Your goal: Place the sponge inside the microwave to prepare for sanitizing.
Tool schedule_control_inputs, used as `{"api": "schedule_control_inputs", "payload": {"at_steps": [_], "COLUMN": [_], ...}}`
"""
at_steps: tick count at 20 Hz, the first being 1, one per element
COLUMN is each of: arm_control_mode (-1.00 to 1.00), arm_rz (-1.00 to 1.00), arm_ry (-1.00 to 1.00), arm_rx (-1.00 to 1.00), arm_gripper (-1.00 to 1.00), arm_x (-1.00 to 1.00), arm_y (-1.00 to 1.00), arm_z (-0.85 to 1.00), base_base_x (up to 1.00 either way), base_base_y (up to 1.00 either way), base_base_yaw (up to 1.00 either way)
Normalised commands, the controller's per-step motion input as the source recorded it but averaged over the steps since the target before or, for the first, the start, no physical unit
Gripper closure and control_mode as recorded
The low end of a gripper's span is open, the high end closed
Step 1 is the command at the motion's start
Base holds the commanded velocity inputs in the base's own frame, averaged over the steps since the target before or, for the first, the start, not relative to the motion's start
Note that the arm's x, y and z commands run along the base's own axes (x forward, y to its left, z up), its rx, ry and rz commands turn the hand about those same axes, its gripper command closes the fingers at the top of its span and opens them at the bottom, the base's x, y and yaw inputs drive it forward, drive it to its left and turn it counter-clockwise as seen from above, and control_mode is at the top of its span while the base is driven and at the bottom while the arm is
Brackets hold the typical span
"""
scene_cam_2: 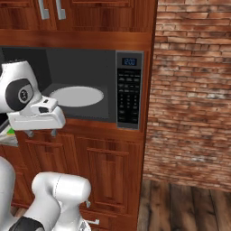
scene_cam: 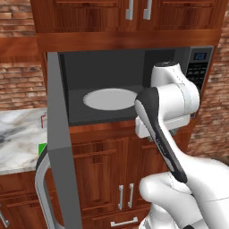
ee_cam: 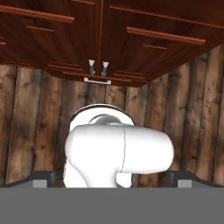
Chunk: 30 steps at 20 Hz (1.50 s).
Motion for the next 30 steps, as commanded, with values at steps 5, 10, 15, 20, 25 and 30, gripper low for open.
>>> {"api": "schedule_control_inputs", "payload": {"at_steps": [5, 10, 15, 20, 25, 30], "arm_control_mode": [-1.0, -1.0, -1.0, -1.0, -1.0, 1.0], "arm_rz": [-0.04, -0.03, -0.05, -0.01, 0.0, 0.0], "arm_ry": [0.02, -0.03, -0.06, -0.01, 0.0, 0.0], "arm_rx": [0.0, 0.0, 0.0, 0.0, 0.0, 0.0], "arm_gripper": [-1.0, -1.0, -1.0, -1.0, -1.0, -1.0], "arm_x": [0.02, -0.06, -0.21, -0.12, 0.0, -0.03], "arm_y": [-0.08, -0.07, -0.12, -0.06, 0.0, 0.0], "arm_z": [-0.14, -0.28, -0.1, 0.0, 0.0, 0.0], "base_base_x": [0.0, 0.0, 0.0, 0.0, 0.0, -0.05], "base_base_y": [0.0, 0.0, 0.0, 0.0, 0.0, 0.0], "base_base_yaw": [0.0, 0.0, 0.0, 0.0, 0.0, 0.0]}}
